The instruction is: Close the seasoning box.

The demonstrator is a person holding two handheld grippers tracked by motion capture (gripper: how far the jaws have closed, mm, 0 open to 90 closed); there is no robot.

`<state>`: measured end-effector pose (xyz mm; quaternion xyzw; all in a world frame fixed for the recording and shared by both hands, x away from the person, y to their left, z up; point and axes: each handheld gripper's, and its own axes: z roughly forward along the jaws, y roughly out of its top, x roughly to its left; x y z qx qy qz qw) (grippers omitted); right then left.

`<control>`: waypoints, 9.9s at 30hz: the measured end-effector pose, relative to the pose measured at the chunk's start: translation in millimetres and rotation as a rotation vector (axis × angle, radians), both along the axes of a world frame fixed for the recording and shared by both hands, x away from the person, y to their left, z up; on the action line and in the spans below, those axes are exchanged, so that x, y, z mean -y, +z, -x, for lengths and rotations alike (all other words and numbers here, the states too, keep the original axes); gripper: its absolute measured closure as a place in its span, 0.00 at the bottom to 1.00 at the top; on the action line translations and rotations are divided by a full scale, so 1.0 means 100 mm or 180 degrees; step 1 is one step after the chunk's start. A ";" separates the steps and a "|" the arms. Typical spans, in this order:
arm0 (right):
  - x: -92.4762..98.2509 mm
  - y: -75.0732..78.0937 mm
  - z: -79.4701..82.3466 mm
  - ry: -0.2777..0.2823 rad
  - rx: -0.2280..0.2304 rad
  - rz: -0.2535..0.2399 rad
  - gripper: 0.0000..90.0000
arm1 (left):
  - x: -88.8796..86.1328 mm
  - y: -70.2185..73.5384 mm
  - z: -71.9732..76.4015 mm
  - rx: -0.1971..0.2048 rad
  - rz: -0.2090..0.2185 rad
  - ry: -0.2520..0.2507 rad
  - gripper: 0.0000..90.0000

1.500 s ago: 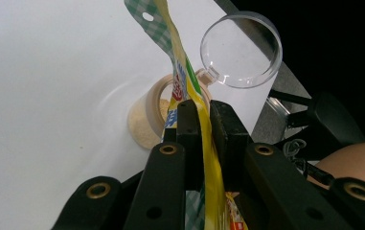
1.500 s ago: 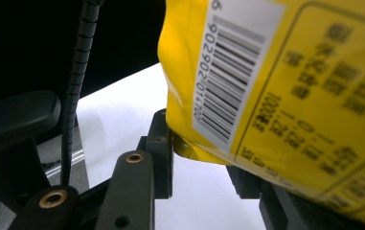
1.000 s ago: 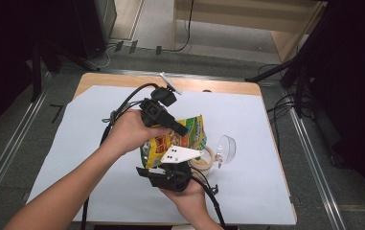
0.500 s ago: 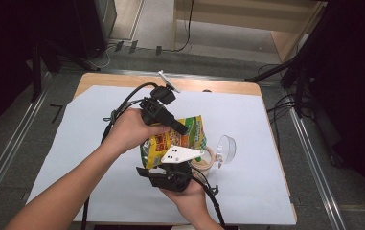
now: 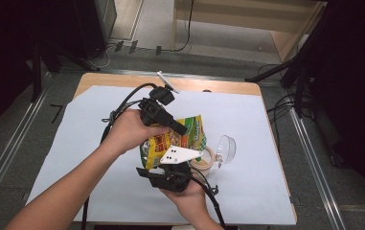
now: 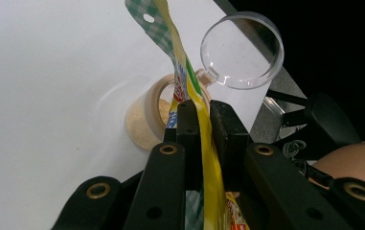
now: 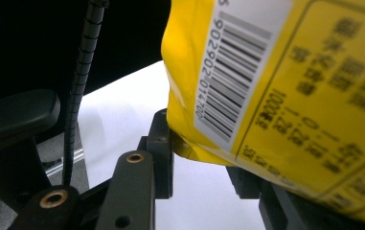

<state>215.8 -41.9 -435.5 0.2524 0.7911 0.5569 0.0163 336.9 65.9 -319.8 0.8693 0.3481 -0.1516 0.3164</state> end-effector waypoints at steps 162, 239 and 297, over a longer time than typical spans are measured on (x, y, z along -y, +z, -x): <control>0.06 0.00 -0.03 -0.0071 0.0013 0.0035 0.75 | 0.11 -0.04 -0.04 -0.0022 -0.0054 -0.0015 0.92; 0.06 0.00 -0.04 -0.0086 -0.0144 -0.0075 0.78 | 0.23 0.05 0.07 0.0206 -0.0257 -0.0071 0.91; 0.07 0.04 -0.04 0.0018 -0.0107 -0.0048 0.78 | 0.16 0.01 -0.04 0.0043 -0.0148 -0.0035 0.92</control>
